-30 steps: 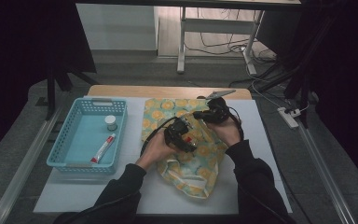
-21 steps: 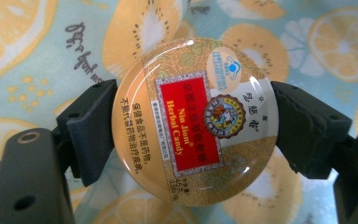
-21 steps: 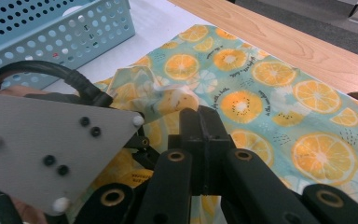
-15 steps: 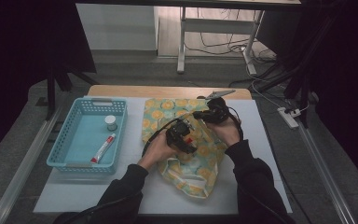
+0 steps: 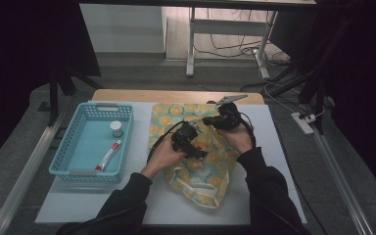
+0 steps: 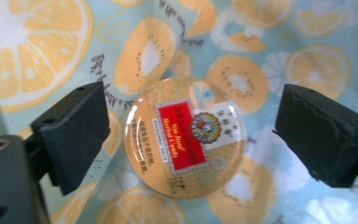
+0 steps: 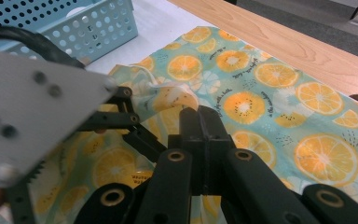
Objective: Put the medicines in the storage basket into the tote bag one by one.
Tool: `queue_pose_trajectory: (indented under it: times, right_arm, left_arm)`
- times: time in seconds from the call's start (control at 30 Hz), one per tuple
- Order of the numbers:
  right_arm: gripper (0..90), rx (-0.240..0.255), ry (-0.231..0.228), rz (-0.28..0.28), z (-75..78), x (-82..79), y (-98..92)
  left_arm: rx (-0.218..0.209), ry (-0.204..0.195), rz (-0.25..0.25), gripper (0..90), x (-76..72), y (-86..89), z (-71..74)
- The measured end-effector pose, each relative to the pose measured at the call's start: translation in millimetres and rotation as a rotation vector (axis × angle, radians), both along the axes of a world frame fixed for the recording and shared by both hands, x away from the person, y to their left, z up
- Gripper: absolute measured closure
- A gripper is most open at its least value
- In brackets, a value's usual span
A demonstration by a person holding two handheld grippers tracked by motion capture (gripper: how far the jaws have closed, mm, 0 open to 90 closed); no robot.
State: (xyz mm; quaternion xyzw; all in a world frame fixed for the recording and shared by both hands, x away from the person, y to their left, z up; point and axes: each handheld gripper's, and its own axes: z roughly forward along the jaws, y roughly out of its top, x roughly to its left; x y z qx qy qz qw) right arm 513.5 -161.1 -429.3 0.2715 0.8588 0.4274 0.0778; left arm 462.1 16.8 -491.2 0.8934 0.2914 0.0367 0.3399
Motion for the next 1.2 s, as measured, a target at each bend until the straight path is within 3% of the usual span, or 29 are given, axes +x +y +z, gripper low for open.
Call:
queue_pose_trajectory:
  times: [0.23, 0.57, 0.87, 1.2]
  right_arm:
    - [90.0, 0.003, -0.005, 0.006, 1.0, -1.6, -1.5]
    - [90.0, 0.001, -0.004, 0.007, 0.8, -3.0, -2.7]
    - [90.0, -0.004, -0.008, 0.014, 1.6, -5.1, -2.1]
    - [90.0, -0.004, -0.008, 0.013, 0.7, -6.5, -5.0]
  left_arm:
    - [-0.085, 0.013, -0.001, 2.6, -9.0, 13.1, 11.9]
    - [-0.12, 0.0, 0.002, 2.0, -19.5, 37.6, 25.9]
    - [-0.175, 0.039, 0.008, 0.4, -28.2, 60.4, 34.4]
    - [-0.187, 0.0, 0.054, 0.0, -40.0, 86.0, 44.1]
